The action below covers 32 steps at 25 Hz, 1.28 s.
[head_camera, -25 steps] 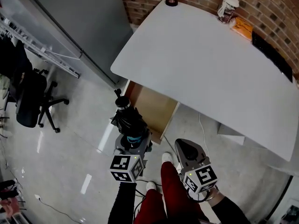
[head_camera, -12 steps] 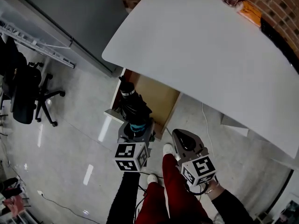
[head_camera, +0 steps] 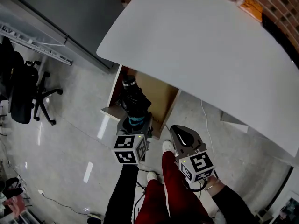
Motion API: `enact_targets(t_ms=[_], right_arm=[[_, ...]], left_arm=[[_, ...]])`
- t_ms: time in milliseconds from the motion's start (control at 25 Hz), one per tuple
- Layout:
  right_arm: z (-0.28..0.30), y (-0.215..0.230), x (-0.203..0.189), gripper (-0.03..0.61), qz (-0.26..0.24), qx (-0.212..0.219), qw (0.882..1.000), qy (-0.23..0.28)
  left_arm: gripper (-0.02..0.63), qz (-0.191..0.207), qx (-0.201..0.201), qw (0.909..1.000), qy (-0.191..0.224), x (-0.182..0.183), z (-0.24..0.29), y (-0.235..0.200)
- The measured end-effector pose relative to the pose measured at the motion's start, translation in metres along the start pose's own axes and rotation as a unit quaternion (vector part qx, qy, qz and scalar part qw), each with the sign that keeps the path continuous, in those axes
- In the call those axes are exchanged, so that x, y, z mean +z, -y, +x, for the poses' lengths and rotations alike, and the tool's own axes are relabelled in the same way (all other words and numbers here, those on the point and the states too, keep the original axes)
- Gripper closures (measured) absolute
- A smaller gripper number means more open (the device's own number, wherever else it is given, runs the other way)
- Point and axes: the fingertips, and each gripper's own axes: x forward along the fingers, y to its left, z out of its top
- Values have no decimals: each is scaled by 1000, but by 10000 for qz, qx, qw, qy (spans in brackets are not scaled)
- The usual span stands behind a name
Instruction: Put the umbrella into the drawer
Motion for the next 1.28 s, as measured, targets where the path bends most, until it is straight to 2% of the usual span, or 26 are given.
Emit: enact_targets(t_ms=[200, 480, 800, 1280], right_arm=[[7, 2, 0, 569, 11, 24, 10000, -45], [12, 3, -2, 569, 118, 13, 9999, -73], [19, 11, -8, 569, 192, -88, 9996, -159], [31, 29, -20, 569, 298, -237, 9987, -331]], left_arm=[[339, -48, 15, 9997, -257, -2, 14, -1], [339, -330, 14, 9980, -539, -6, 30, -7], [339, -68, 25, 9960, -887, -11, 55, -1], [339, 150, -239, 9896, -1407, -29, 93, 12]])
